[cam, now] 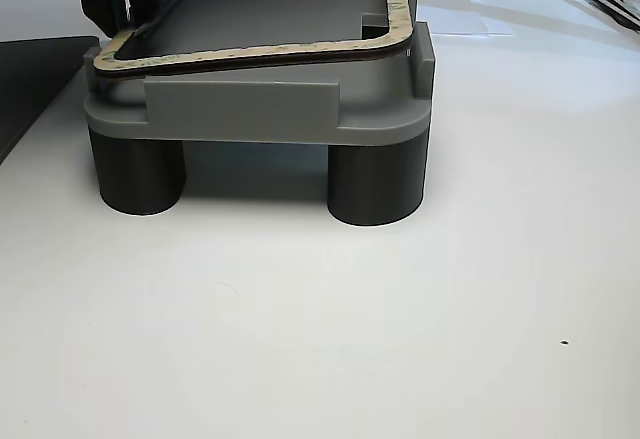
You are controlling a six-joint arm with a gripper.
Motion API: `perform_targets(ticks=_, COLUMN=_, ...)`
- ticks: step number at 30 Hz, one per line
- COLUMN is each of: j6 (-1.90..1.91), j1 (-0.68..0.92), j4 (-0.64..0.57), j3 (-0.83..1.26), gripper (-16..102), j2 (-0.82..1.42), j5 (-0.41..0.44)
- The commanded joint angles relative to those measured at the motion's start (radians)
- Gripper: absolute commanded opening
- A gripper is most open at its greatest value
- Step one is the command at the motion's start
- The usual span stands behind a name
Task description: Move top rectangular frame to the holder.
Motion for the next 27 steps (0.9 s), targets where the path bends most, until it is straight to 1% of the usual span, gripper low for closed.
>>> perform_targets(ticks=1, j6=-0.003, j1=-0.014, j4=0.009, j3=-0.025, gripper=-11, j2=0.021, j5=0.000)
perform_targets(ticks=10, j6=-0.005, j1=-0.015, j4=0.008, j3=-0.032, gripper=-11, j2=0.008, j5=-0.002)
perform_targets(ticks=11, j6=-0.005, j1=-0.015, j4=0.008, j3=-0.035, gripper=-8, j2=0.005, j5=-0.002)
perform_targets(ticks=12, j6=-0.006, j1=-0.014, j4=0.008, j3=-0.038, gripper=7, j2=0.005, j5=0.002)
perform_targets(ticks=13, j6=-0.011, j1=-0.014, j4=0.008, j3=-0.040, gripper=46, j2=0.005, j5=0.006)
perform_targets(ticks=14, j6=-0.015, j1=-0.014, j4=0.009, j3=-0.044, gripper=95, j2=0.003, j5=0.006)
perform_targets(ticks=15, j6=-0.017, j1=-0.014, j4=0.009, j3=-0.046, gripper=85, j2=0.003, j5=0.009)
perform_targets(ticks=16, j6=-0.020, j1=-0.014, j4=0.009, j3=-0.051, gripper=100, j2=0.002, j5=0.012)
perform_targets(ticks=20, j6=-0.031, j1=-0.014, j4=0.009, j3=-0.072, gripper=100, j2=0.002, j5=0.021)
perform_targets(ticks=22, j6=-0.044, j1=-0.009, j4=0.009, j3=-0.084, gripper=100, j2=0.009, j5=0.041)
perform_targets(ticks=24, j6=-0.083, j1=0.002, j4=0.009, j3=-0.123, gripper=100, j2=0.025, j5=0.104)
perform_targets(ticks=27, j6=-0.222, j1=0.040, j4=0.000, j3=-0.184, gripper=100, j2=0.086, j5=0.281)
